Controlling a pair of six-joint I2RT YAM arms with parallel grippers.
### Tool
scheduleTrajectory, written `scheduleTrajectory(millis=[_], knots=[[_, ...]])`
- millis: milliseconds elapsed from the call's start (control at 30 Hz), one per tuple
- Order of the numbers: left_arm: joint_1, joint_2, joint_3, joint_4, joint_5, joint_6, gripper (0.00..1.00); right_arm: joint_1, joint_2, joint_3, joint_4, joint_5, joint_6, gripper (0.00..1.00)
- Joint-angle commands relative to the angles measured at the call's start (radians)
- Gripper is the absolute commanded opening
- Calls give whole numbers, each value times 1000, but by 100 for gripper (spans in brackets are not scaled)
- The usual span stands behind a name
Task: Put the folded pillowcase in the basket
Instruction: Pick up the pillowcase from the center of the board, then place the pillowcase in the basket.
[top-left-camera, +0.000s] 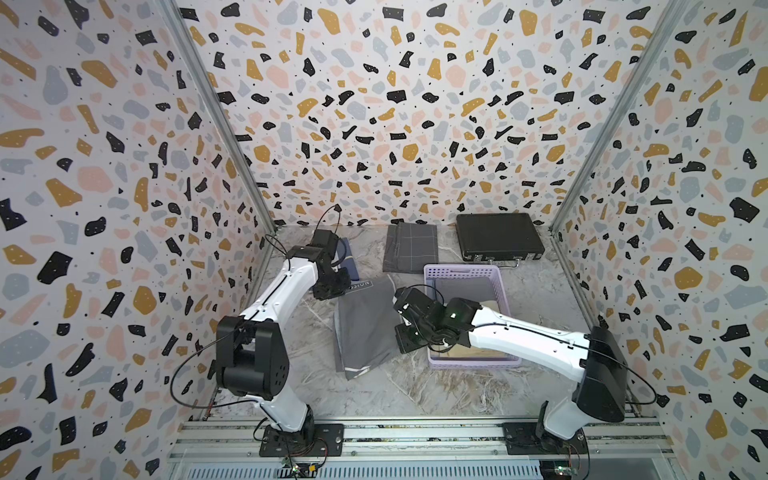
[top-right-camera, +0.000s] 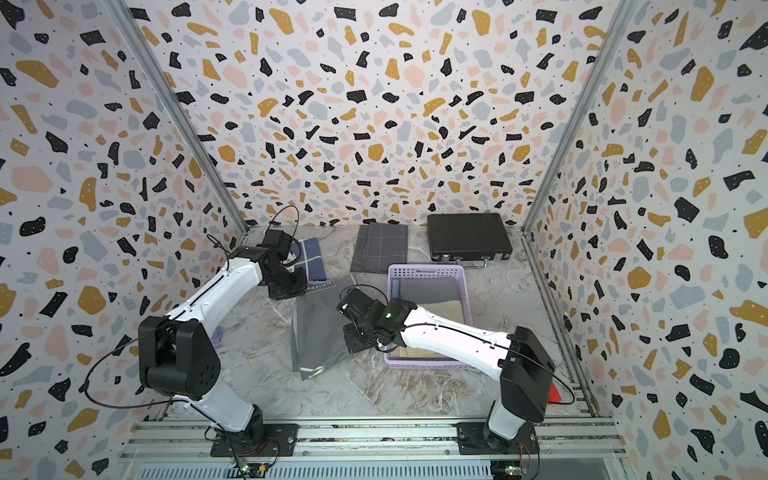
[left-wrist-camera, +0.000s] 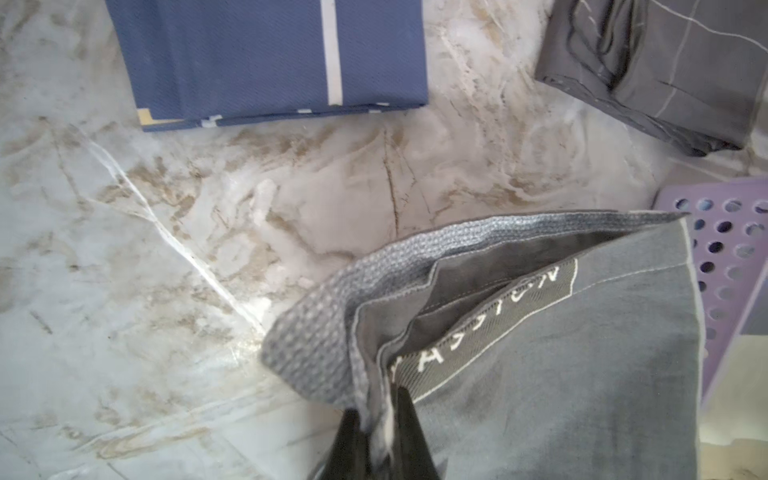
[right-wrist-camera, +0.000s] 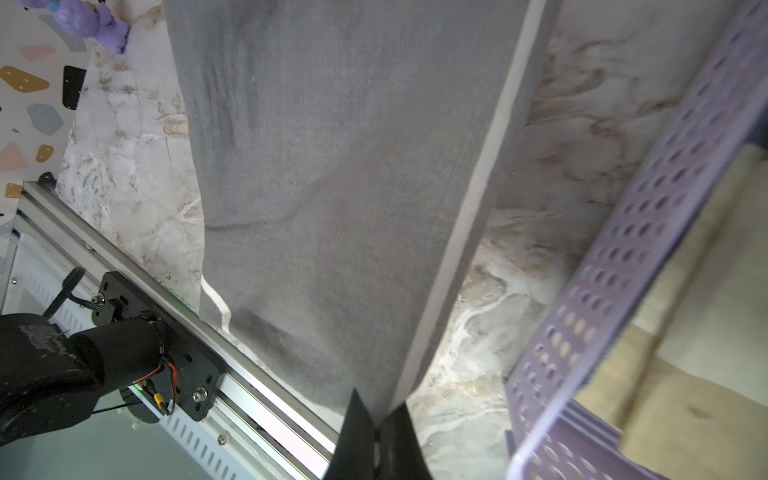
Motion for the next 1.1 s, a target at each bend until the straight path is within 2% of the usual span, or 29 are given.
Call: scheduleTrajectory(millis=[0, 200, 367, 500, 700, 1067], knots=[[-80, -42, 98, -15, 16, -40, 0, -66, -143, -37, -125, 94, -14, 0], [-279, 47, 293, -14, 44, -90, 0, -218, -350, -166, -223, 115, -32, 0], [-411, 221, 504, -13, 63, -92, 0, -337, -455, -237, -284, 106, -63, 0], [-480, 372, 677, -5, 85, -83, 0, -408, -491, -258, -323, 111, -97, 0], [-520, 517, 852, -24, 106, -95, 0, -538, -530, -294, -362, 82, -165, 0], [-532, 659, 882, 12, 103, -66, 0, -673, -504, -370, -320, 19, -211, 0]])
